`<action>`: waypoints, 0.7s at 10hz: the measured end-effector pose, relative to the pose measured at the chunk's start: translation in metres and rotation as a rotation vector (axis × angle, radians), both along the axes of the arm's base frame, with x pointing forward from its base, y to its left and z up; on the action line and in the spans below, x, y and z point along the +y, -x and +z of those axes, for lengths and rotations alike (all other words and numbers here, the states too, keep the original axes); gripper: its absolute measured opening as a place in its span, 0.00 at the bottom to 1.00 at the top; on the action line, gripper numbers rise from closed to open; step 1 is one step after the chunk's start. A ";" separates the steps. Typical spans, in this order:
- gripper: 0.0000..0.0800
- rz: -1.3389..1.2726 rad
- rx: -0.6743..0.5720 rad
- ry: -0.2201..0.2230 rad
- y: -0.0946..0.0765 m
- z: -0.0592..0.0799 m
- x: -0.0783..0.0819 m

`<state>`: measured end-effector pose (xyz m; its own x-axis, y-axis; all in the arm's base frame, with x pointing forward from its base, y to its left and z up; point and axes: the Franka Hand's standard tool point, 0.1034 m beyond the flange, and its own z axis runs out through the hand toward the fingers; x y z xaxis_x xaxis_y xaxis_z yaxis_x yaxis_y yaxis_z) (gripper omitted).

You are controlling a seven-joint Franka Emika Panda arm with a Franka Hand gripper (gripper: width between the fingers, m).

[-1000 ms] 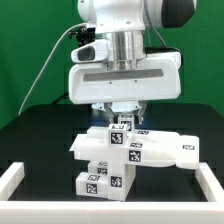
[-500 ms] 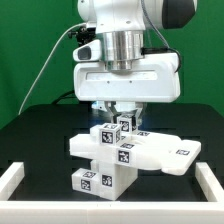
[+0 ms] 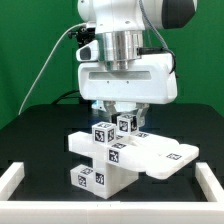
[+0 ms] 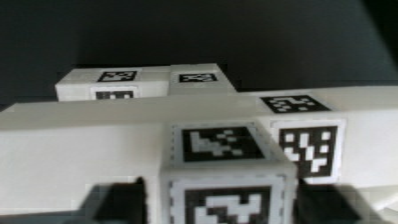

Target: Assemble chair

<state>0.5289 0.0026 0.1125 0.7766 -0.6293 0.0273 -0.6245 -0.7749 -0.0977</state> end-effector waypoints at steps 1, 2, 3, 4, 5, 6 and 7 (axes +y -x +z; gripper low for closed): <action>0.65 0.000 0.000 0.000 0.000 0.000 0.000; 0.78 0.001 0.004 -0.004 0.000 0.002 0.000; 0.80 0.007 0.009 -0.022 0.001 0.014 0.001; 0.80 0.009 0.008 -0.039 0.001 0.028 0.000; 0.81 -0.002 0.004 -0.054 -0.001 0.040 0.000; 0.81 -0.010 -0.003 -0.057 -0.002 0.044 -0.001; 0.81 -0.005 0.000 -0.053 -0.001 0.041 -0.001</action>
Offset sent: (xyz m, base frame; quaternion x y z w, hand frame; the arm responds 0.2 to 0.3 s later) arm -0.0056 -0.0067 0.0441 0.0066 -0.0339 -0.0152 0.9993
